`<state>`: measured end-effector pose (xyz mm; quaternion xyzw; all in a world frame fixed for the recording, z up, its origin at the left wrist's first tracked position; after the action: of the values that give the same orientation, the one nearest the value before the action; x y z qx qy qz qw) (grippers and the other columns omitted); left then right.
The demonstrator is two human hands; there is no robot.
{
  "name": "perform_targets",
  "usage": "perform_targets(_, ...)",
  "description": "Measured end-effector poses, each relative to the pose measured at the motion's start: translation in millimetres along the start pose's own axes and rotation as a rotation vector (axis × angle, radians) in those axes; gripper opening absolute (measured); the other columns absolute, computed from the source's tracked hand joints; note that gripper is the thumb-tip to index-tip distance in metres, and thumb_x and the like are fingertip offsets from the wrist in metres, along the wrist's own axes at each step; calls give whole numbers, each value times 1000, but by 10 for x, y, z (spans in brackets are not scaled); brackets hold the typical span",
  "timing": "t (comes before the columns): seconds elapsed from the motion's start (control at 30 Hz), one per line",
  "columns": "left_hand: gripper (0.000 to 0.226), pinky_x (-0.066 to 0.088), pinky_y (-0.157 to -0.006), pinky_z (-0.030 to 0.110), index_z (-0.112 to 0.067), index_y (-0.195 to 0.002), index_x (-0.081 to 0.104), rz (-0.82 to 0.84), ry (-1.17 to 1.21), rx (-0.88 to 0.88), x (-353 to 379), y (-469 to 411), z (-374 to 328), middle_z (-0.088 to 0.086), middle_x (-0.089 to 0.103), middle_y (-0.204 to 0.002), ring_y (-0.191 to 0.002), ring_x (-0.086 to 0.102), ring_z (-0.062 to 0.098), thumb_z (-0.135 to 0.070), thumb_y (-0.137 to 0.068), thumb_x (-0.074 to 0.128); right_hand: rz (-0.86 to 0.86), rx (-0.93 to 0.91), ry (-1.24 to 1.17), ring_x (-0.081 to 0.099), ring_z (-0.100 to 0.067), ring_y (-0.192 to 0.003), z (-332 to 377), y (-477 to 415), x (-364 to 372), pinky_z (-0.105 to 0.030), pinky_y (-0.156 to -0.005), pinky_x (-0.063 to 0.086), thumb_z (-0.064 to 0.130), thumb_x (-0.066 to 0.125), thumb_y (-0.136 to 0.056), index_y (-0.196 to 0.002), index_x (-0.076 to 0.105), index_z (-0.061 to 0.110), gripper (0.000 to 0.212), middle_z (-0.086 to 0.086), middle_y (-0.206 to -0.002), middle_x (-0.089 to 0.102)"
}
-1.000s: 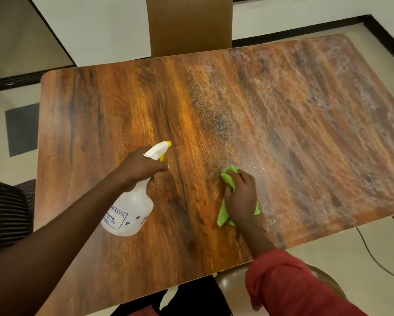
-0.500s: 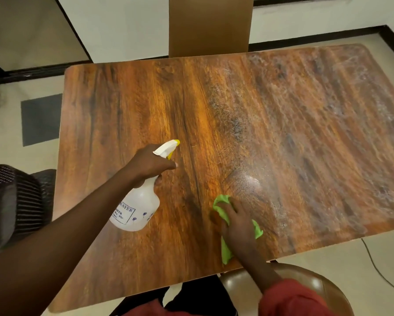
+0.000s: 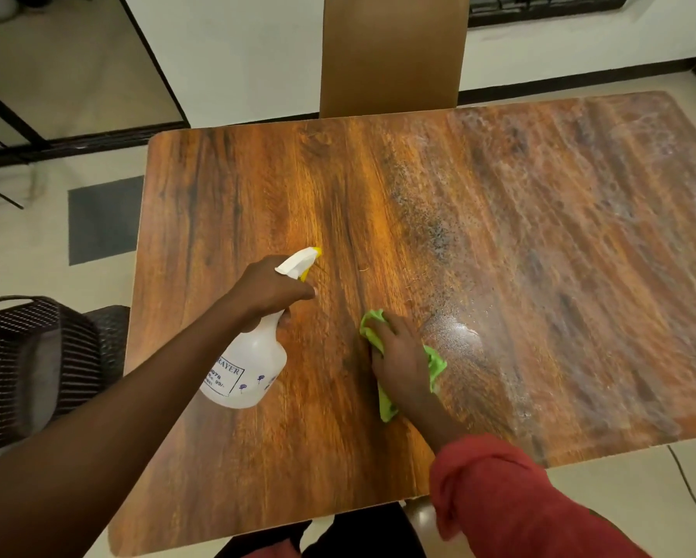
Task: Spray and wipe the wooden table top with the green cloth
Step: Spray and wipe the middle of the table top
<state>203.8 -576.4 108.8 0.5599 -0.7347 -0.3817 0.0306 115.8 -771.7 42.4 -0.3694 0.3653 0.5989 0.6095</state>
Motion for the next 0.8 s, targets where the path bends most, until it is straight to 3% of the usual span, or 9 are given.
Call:
perform_targets(0.1,44,46,-46,28,-14,-118,56,0,-3,-3,-8,27,34,13,54,-76,-45,54,23,-15,-78,74,-2,-16,-5,50,-33,-117,244,-154,86,-44,-89,49,18,64,-83,-118,64,11,36,-13,-129,56)
perform_targets(0.2,38,46,-47,29,-11,-113,58,-7,4,2,-7,25,34,14,54,-74,-42,53,23,-13,-78,73,41,-183,-54,58,-28,-108,735,131,326,-39,-78,56,21,74,-71,-111,69,15,40,-9,-121,62)
perform_targets(0.33,44,47,-49,30,-13,-117,56,-9,-4,-19,-1,-39,125,14,55,-77,-45,55,24,-16,-77,74,136,-408,-95,60,-24,-106,1054,531,492,-37,-77,55,12,75,-70,-111,69,16,42,-5,-119,64)
perform_targets(0.43,51,46,-48,28,-15,-125,52,2,-8,-36,29,-59,190,13,56,-83,-50,55,23,-17,-79,75,55,-253,-61,61,-31,-105,494,221,260,-41,-78,54,5,74,-66,-110,69,15,45,-11,-119,64)
perform_targets(0.5,53,45,-49,28,-15,-127,51,6,-32,-32,32,-65,226,12,56,-85,-56,55,23,-17,-79,75,-24,-3,-30,56,-33,-112,-71,-90,18,-44,-87,49,12,66,-76,-115,67,14,39,-13,-123,60)
perform_targets(0.57,52,44,-49,27,-14,-126,52,13,-39,-31,44,-67,273,11,55,-83,-57,55,23,-17,-79,75,-37,88,-8,49,-33,-120,-310,-176,-63,-47,-93,48,20,59,-84,-121,63,13,38,-12,-130,55)
perform_targets(0.67,49,43,-48,27,-14,-123,53,26,-24,-38,98,-83,285,12,56,-82,-55,55,23,-17,-79,75,-16,15,6,49,-34,-120,-157,72,43,-47,-93,48,12,64,-78,-119,63,11,41,-13,-128,57)
perform_targets(0.8,44,43,-50,28,-14,-119,56,36,15,-21,191,-154,161,9,54,-78,-57,54,21,-15,-79,74,24,-199,-2,52,-26,-113,-36,381,64,-38,-85,51,11,68,-73,-115,66,16,43,-8,-122,61)
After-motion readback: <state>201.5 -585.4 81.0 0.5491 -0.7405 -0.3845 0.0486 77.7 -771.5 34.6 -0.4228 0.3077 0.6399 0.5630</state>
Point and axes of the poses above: each hand's wrist, its own y-axis away from the middle knuckle, its own x-axis out of the palm, z = x × y, the point moved 8 cm from there along -y, towards the middle knuckle
